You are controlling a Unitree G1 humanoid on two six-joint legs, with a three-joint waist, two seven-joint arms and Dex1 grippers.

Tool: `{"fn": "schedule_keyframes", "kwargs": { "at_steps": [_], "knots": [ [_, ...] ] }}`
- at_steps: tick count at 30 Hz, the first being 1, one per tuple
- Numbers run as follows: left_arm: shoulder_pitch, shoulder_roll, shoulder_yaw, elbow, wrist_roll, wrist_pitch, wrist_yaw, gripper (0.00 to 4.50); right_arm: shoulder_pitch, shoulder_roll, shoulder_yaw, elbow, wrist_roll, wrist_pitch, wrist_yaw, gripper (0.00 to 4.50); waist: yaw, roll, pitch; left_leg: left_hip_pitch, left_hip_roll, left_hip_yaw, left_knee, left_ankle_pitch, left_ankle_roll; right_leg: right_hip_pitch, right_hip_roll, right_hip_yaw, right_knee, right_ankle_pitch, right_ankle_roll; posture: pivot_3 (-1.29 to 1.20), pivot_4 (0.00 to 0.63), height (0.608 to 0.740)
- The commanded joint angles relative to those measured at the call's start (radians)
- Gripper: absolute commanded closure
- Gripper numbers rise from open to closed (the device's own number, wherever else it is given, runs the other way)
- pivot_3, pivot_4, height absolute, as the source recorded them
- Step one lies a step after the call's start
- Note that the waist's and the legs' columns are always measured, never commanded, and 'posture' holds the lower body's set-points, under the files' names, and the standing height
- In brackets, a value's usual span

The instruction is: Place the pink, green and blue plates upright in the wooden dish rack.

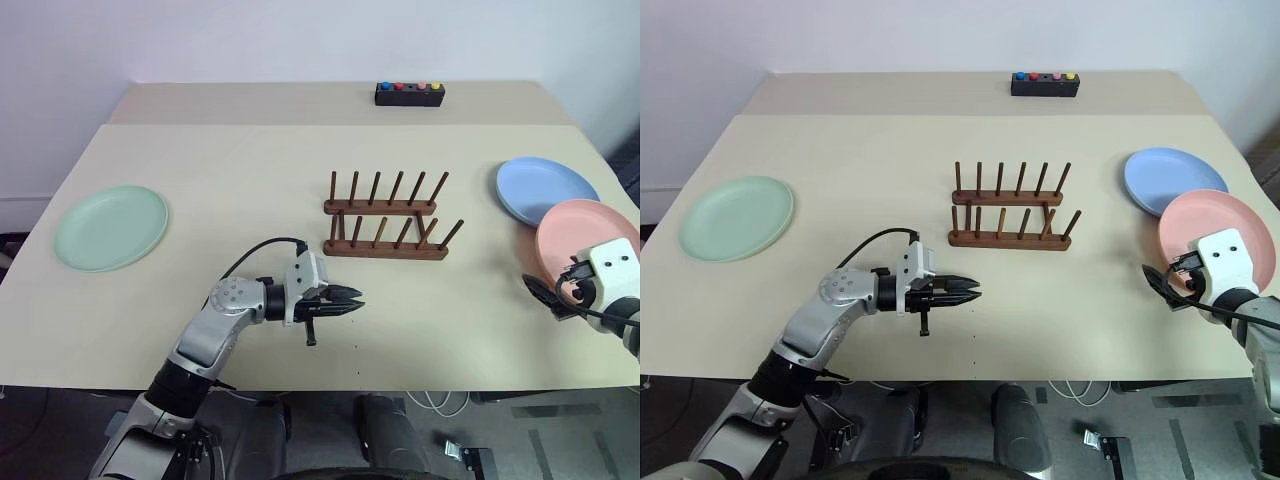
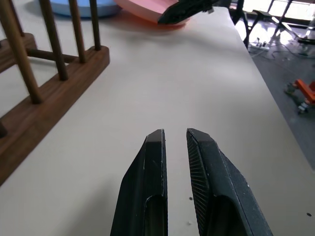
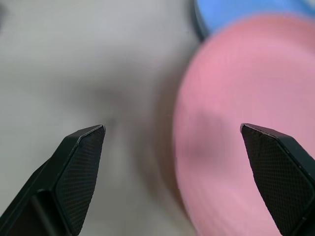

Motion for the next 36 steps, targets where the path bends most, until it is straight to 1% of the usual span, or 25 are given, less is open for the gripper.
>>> {"fn": "schedule_keyframes", "kwargs": {
  "at_steps": [1, 13, 14, 16, 18, 22, 30, 31, 36],
  "knots": [
    [-0.014, -0.002, 0.004, -0.022, -0.010, -0.015, -0.005, 3.84, -0.010, -0.006, -0.003, -0.006, -0.009, 0.001, -0.004, 0.02, 0.000, 0.000, 0.000, 0.000, 0.000, 0.000, 0.000, 0.000, 0.000, 0.000, 0.000, 0.000, 0.000, 0.000, 0.000, 0.00, 0.150, 0.730],
    [0.002, 0.004, 0.006, -0.031, -0.010, -0.012, 0.010, 3.84, -0.047, 0.001, 0.038, 0.053, -0.037, 0.003, -0.023, 0.02, -0.001, 0.000, 0.000, 0.000, 0.000, 0.000, 0.000, 0.000, 0.000, 0.000, 0.000, 0.000, 0.000, 0.000, 0.000, 0.00, 0.150, 0.730],
    [0.002, 0.004, 0.005, -0.031, -0.010, -0.013, 0.011, 3.84, -0.046, 0.000, 0.039, 0.055, -0.039, 0.001, -0.024, 0.53, -0.001, 0.000, 0.000, 0.000, 0.000, 0.000, 0.000, 0.000, 0.000, 0.000, 0.000, 0.000, 0.000, 0.000, 0.000, 0.00, 0.150, 0.730],
    [0.003, 0.004, 0.005, -0.030, -0.010, -0.015, 0.012, 3.84, -0.041, -0.001, 0.040, 0.052, -0.040, -0.002, -0.021, 1.27, -0.001, 0.000, 0.000, 0.000, 0.000, 0.000, 0.000, 0.000, 0.000, 0.000, 0.000, 0.000, 0.000, 0.000, 0.000, 0.00, 0.150, 0.730],
    [0.003, 0.003, 0.004, -0.024, -0.007, -0.020, 0.012, 3.84, -0.032, -0.001, 0.041, 0.043, -0.042, -0.004, -0.018, 2.34, -0.001, 0.000, 0.000, 0.000, 0.000, 0.000, 0.000, 0.000, 0.000, 0.000, 0.000, 0.000, 0.000, 0.000, 0.000, 0.00, 0.150, 0.730],
    [0.003, 0.002, 0.004, -0.021, -0.008, -0.022, 0.010, 3.84, -0.018, -0.009, 0.050, 0.035, -0.061, -0.020, -0.019, 4.30, -0.001, 0.000, 0.000, 0.000, 0.000, 0.000, 0.000, 0.000, 0.000, 0.000, 0.000, 0.000, 0.000, 0.000, 0.000, 0.00, 0.150, 0.730],
    [0.000, 0.001, 0.001, -0.013, -0.005, -0.031, 0.010, 3.84, -0.013, -0.006, 0.045, 0.023, -0.062, -0.020, -0.006, 4.30, -0.001, -0.001, 0.000, 0.000, 0.000, 0.000, 0.000, 0.000, 0.000, 0.000, 0.000, 0.000, 0.000, -0.001, 0.001, 0.00, 0.150, 0.730],
    [0.000, 0.001, 0.001, -0.013, -0.005, -0.030, 0.011, 3.84, -0.013, -0.007, 0.046, 0.024, -0.064, -0.022, -0.006, 4.41, -0.001, -0.001, 0.000, 0.000, 0.000, 0.000, 0.000, 0.000, 0.000, 0.000, 0.000, 0.000, 0.000, -0.001, 0.001, 0.00, 0.150, 0.730],
    [-0.001, 0.001, 0.002, -0.009, -0.002, -0.032, 0.014, 3.84, -0.007, -0.022, 0.050, 0.016, -0.093, -0.033, -0.012, 4.41, -0.001, -0.001, 0.000, 0.000, 0.000, 0.000, 0.000, 0.000, 0.000, 0.000, 0.000, 0.000, 0.000, -0.001, 0.001, 0.00, 0.150, 0.730]
  ]
}}
